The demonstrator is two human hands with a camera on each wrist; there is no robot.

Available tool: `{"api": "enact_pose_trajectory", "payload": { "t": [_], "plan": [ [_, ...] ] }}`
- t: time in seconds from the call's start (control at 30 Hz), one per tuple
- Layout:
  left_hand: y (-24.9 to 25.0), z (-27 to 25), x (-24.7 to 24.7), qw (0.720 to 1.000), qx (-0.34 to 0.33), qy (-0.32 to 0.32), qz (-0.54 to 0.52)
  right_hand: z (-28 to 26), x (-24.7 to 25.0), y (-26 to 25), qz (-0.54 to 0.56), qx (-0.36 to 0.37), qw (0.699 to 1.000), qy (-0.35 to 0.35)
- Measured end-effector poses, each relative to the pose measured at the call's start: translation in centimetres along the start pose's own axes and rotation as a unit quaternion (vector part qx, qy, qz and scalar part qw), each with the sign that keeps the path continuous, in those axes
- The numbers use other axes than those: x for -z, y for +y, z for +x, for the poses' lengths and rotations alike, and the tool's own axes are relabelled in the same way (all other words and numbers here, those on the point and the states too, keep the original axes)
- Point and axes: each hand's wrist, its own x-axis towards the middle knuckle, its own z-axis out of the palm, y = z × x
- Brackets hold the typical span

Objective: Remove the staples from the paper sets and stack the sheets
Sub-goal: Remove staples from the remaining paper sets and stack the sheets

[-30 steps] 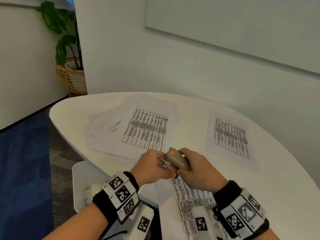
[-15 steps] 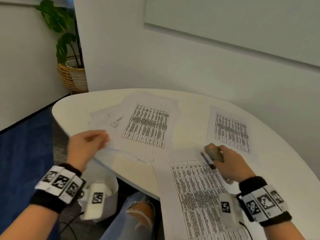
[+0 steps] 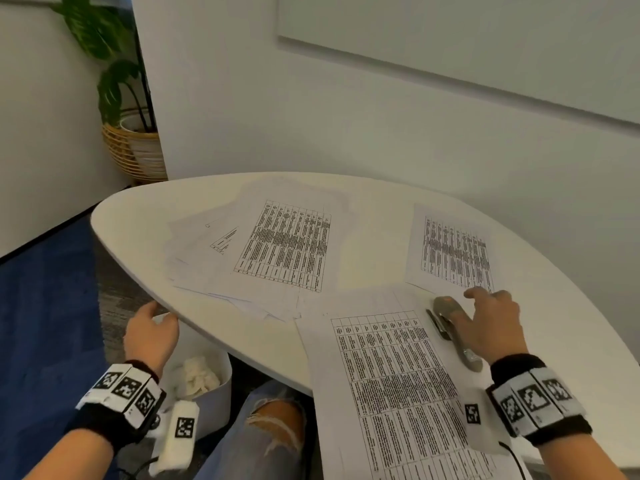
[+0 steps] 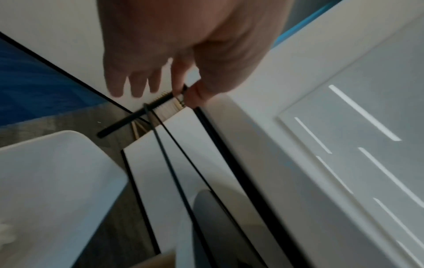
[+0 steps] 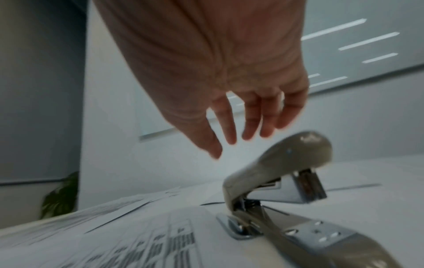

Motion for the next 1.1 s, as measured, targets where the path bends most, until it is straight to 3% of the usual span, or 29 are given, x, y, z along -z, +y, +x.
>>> {"api": "enact_pose_trajectory", "payload": {
  "t": [0.07,0.13,0.23,0.3,0.37,0.47,0.53,0.67,0.8,0.93,1.1],
  "plan": [
    [1.2,-2.4,0.3,0.995,-0.071,0.065,-0.041,-2.1,0.5,-0.4,0.065,0.076,0.992,0.076],
    [2.6,-4.8,0.5,0.98,-0.174,0.091,-0.037,-3.9,0.3,-0.6,0.092,0.121,0.988,0.019],
    [4.4,-7.7,-0.3,0.944,-0.321,0.014,0.075,-4.8,-1.1,-0.3,0.067,0.098,0.984,-0.13],
    [5.8,-9.8,-1.0,0.905,-0.383,-0.068,0.171,-4.9,-1.8,-0.1,0.02,0.075,0.981,-0.179],
    [6.4,-11.8,-2.2,0.874,-0.386,-0.15,0.254,-5.1,-2.0,-0.2,-0.006,0.062,0.979,-0.193],
    [7.2,-14.0,-4.3,0.848,-0.38,-0.201,0.31,-5.5,-2.1,-0.6,-0.037,0.055,0.979,-0.191],
    [7.9,-14.8,-5.3,0.857,-0.36,-0.213,0.3,-5.7,-2.0,-0.8,-0.029,0.034,0.98,-0.194],
    [8.9,-15.2,-6.6,0.9,-0.256,-0.271,0.224,-5.8,-2.1,-0.8,0.001,-0.012,0.979,-0.203],
    [9.7,-15.7,-7.0,0.902,-0.227,-0.32,0.179,-5.7,-2.0,-1.1,0.009,-0.034,0.975,-0.218],
    [10.4,-15.6,-7.2,0.914,-0.21,-0.304,0.168,-6.0,-1.6,-1.7,0.033,-0.04,0.971,-0.232],
    [9.8,-14.7,-7.1,0.934,-0.157,-0.295,0.127,-6.2,-1.7,-2.4,-0.017,-0.043,0.973,-0.228]
  ]
}}
